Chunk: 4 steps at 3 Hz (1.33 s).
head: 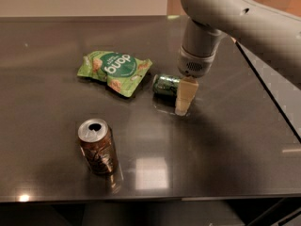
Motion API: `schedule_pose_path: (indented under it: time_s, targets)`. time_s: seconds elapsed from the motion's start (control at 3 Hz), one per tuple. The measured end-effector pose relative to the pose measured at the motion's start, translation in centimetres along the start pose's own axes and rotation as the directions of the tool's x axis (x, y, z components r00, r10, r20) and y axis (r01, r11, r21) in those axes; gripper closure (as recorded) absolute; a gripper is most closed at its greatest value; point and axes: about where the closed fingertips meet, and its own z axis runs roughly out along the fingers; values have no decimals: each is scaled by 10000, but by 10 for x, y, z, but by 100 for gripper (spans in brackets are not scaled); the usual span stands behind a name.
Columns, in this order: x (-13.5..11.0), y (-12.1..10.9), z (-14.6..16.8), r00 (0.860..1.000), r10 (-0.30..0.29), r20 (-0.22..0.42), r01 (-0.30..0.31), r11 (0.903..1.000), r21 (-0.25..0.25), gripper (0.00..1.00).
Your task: Move green can near orange can
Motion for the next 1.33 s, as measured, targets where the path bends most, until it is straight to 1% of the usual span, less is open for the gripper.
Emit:
schedule_pose_path:
  time_s: [0.33, 0.67, 1.0, 1.33]
  targets:
    - [-3, -1, 0, 10000, 53, 14, -53, 10000, -12, 40]
    - [-6, 2, -6, 9999, -44, 105, 43, 10000, 34, 64]
    - [-11, 12, -15, 9993, -311, 189, 309, 9995, 119, 87]
    - [-19, 37, -27, 9963, -798, 317, 792, 9966, 214, 100]
